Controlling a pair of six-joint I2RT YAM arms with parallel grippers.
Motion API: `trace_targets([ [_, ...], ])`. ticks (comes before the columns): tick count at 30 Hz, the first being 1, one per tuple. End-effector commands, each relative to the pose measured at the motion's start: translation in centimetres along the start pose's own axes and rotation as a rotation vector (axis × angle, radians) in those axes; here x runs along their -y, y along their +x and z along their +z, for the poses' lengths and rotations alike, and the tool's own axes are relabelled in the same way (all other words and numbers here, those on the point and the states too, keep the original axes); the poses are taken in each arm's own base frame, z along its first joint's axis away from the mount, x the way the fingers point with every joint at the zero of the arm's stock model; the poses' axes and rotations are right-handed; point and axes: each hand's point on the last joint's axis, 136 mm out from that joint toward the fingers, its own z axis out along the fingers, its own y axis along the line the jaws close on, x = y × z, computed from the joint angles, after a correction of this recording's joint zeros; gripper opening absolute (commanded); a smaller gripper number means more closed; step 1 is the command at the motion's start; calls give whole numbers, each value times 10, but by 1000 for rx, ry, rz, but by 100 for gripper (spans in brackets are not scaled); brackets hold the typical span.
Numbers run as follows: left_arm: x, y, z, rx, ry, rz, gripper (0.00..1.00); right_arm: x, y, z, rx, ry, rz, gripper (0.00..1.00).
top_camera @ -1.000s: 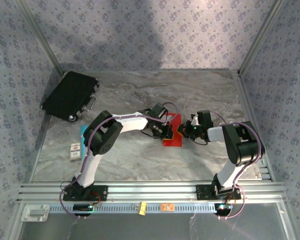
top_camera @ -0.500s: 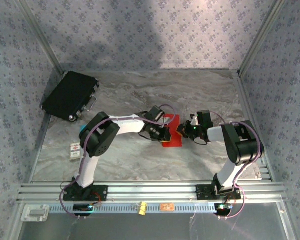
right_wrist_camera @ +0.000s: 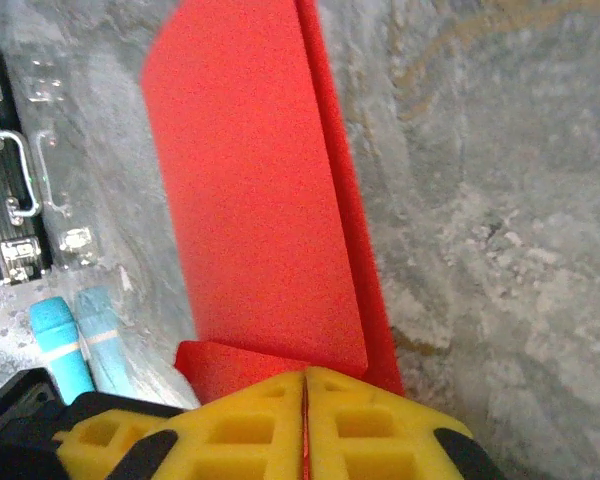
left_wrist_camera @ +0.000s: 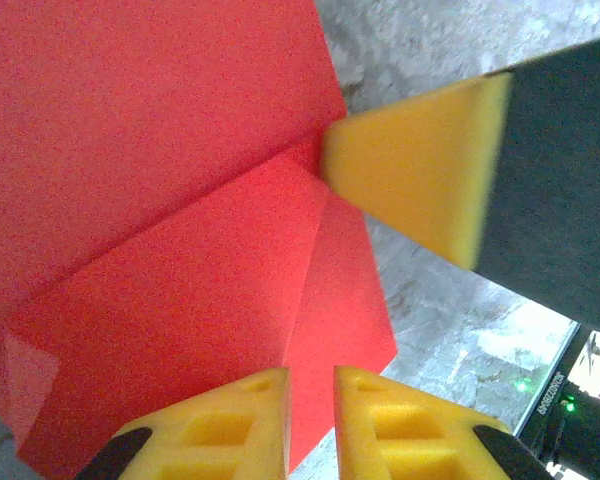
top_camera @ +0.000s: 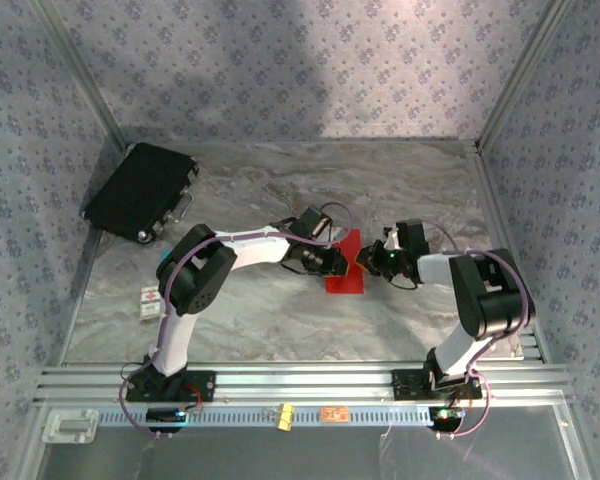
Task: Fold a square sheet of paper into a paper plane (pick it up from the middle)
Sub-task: Fold the triangle a second time at the center of the table.
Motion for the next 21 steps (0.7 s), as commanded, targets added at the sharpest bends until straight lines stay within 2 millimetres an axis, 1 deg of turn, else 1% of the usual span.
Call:
trace_targets([
  [1,16,-9,-16,50,20,40,20,-6,-8,-15,34,46,-51,13],
  [5,10,-5,-25,71,-10,28,20,-7,-1,-15,24,24,-42,15],
  [8,2,3,-30,72,-23,10,16,-17,7,-11,-7,-12,-49,15],
  [10,3,7,-33,66,-11,10,15,-22,12,-9,-19,-24,-58,15],
  [13,2,12,-37,74,-9,14,12,-21,14,-10,-13,-8,-61,15],
  [15,-2,13,-36,74,-18,9,9,-19,12,-12,5,7,-61,15],
  [18,-5,17,-29,46,-7,-6,6,-23,12,-13,1,-8,-64,15],
  [21,-7,20,-23,29,0,-10,4,-27,14,-14,-6,-16,-69,15],
])
